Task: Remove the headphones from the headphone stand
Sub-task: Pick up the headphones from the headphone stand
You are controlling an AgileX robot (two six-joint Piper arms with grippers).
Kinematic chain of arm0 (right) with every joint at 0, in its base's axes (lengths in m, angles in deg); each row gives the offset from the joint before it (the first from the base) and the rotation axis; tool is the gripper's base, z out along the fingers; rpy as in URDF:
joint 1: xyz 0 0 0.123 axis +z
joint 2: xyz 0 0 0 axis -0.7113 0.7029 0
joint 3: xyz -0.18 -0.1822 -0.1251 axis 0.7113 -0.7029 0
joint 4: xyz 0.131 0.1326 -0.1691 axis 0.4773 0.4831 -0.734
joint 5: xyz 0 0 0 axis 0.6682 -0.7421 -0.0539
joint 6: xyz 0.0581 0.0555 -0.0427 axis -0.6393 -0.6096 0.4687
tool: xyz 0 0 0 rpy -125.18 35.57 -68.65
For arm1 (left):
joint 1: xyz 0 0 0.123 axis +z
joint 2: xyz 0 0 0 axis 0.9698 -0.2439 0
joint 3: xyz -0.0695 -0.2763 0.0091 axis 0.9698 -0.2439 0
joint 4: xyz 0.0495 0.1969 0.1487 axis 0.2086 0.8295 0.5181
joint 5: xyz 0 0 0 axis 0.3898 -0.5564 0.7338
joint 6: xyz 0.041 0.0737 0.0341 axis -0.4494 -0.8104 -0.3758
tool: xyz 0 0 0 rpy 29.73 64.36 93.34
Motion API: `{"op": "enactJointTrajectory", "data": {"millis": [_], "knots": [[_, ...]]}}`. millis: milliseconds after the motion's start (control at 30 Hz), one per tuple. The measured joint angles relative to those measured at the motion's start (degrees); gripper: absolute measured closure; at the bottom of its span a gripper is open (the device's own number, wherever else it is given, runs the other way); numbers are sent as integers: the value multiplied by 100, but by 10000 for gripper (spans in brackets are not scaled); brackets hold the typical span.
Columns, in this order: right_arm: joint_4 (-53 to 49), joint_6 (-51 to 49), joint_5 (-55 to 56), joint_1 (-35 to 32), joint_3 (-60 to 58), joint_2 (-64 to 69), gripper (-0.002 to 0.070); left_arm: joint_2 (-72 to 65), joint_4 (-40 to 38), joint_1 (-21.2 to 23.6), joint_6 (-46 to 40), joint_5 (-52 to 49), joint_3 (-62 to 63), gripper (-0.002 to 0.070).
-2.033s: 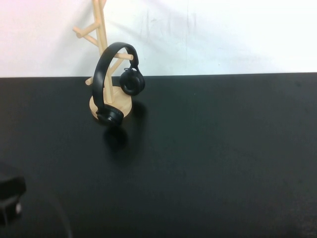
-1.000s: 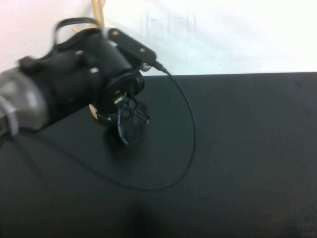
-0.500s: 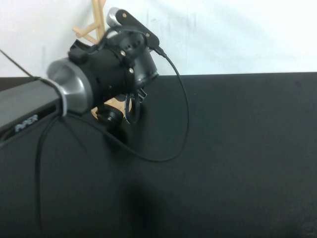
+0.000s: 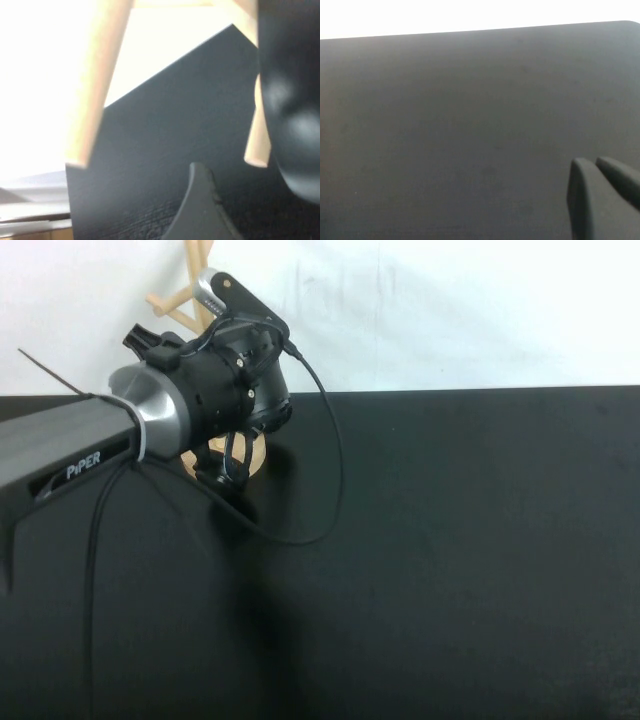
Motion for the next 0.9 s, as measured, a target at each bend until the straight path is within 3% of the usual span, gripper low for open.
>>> {"op": "enactJointTrajectory", "data": {"millis": [900], "knots": [[0, 0, 0, 0, 0, 0, 685, -437, 446, 220, 913, 776, 27, 227]]}}
